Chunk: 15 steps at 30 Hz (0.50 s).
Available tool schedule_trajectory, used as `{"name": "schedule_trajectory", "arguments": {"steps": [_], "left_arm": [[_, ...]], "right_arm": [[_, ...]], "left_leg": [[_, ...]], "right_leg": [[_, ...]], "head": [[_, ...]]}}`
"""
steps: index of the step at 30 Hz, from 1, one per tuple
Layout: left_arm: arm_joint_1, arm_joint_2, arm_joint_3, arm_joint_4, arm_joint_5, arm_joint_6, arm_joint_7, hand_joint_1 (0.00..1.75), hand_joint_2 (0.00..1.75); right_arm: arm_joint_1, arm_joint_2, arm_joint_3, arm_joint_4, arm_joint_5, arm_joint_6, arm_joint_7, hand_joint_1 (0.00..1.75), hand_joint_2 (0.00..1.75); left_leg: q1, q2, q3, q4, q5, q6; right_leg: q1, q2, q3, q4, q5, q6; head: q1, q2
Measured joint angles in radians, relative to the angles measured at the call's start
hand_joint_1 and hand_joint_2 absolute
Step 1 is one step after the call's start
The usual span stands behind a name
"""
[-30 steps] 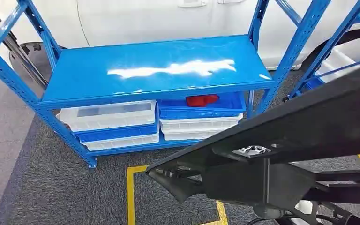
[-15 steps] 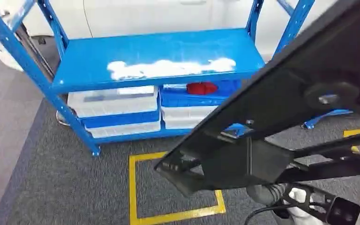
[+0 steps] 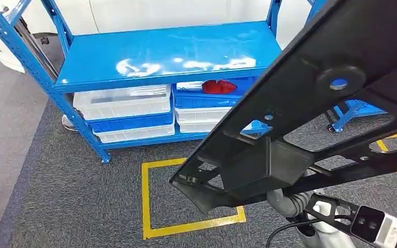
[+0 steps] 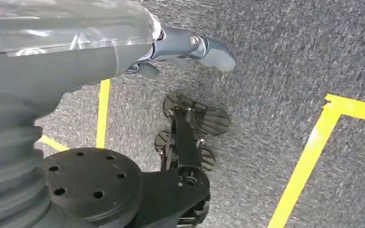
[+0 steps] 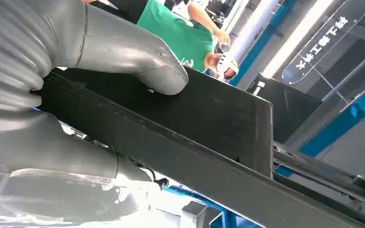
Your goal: Take the parts from the cabinet and place them on the table.
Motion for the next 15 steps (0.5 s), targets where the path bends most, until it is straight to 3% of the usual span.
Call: {"name": "schedule_trajectory", "arguments": {"steps": [2,4,5,6,8,9,10,11,13,14,15], "left_arm": [[0.000,0.000,0.000,0.000,0.000,0.001,0.001,0.00,1.75],[0.002,-0.001,0.000,0.000,0.000,0.001,0.003,0.00,1.75],[0.003,-0.001,0.001,0.000,0.000,0.001,0.006,0.00,1.75],[0.004,-0.001,0.001,0.000,0.000,0.001,0.008,0.00,1.75],[0.005,-0.001,0.002,0.000,0.002,0.002,0.010,0.00,1.75],[0.005,0.000,0.003,0.000,0.003,0.002,0.010,0.00,1.75],[0.005,0.001,0.004,0.000,0.005,0.004,0.011,0.00,1.75],[0.006,0.001,0.006,0.000,0.006,0.006,0.011,0.00,1.75],[0.007,0.001,0.010,0.000,0.010,0.013,0.015,0.00,1.75],[0.007,0.001,0.013,0.000,0.011,0.024,0.017,0.00,1.75],[0.005,0.000,0.016,0.000,0.013,0.034,0.017,0.00,1.75]], "right_arm": [[0.000,0.000,0.000,0.000,-0.002,0.008,0.000,1.75,1.75],[0.003,0.000,0.000,0.000,-0.002,0.015,0.000,1.75,1.75],[0.003,0.000,0.000,0.002,-0.002,0.021,0.000,1.75,1.75],[0.004,0.000,0.000,0.004,-0.001,0.025,0.000,1.75,1.75],[0.005,0.000,-0.002,0.006,0.008,0.028,0.000,1.75,1.75],[0.004,0.000,-0.002,0.005,0.016,0.028,0.000,1.75,1.75],[0.005,0.000,-0.003,0.004,0.025,0.028,0.000,1.75,1.75],[0.005,0.000,-0.003,0.000,0.035,0.028,0.000,1.75,1.75],[0.012,0.000,-0.003,-0.013,0.057,0.018,0.000,1.75,1.75],[0.018,0.000,-0.003,-0.023,0.068,0.012,0.000,1.75,1.75],[0.021,0.000,-0.004,-0.036,0.076,0.007,0.000,1.75,1.75]], "left_leg": [[0.001,-0.003,-0.043,0.100,-0.071,-0.009],[0.006,-0.003,-0.113,0.260,-0.145,-0.015],[0.007,-0.003,-0.132,0.307,-0.155,-0.016],[0.008,-0.003,-0.126,0.302,-0.141,-0.015],[0.008,-0.010,-0.053,0.167,-0.063,-0.009],[0.008,-0.027,-0.002,0.073,-0.022,-0.004],[0.008,-0.073,0.031,0.003,-0.018,0.003],[0.008,-0.074,0.035,-0.012,-0.020,0.002],[0.003,-0.059,0.031,-0.009,-0.018,0.009],[0.000,-0.050,0.033,-0.011,-0.014,0.014],[0.013,-0.038,0.037,-0.026,-0.001,0.026]], "right_leg": [[0.001,0.000,-0.006,-0.001,0.005,-0.008],[0.005,0.005,-0.015,0.000,0.010,-0.011],[0.006,0.011,-0.019,0.001,0.013,-0.010],[0.007,0.017,-0.022,0.002,0.015,-0.010],[0.007,0.035,-0.024,0.005,0.019,-0.006],[0.007,0.044,-0.024,0.007,0.020,-0.004],[0.005,0.049,-0.026,0.008,0.022,0.000],[0.008,0.061,-0.033,0.013,0.026,0.006],[0.001,0.076,-0.039,0.009,0.034,0.019],[0.000,0.085,-0.039,0.005,0.039,0.026],[0.004,0.082,-0.044,0.010,0.036,0.031]], "head": [[0.000,0.000],[0.000,0.000],[0.000,0.000],[0.000,0.000],[0.000,0.000],[0.000,0.000],[0.000,0.000],[0.000,0.000],[0.000,0.000],[0.000,0.000],[0.000,0.000]]}}
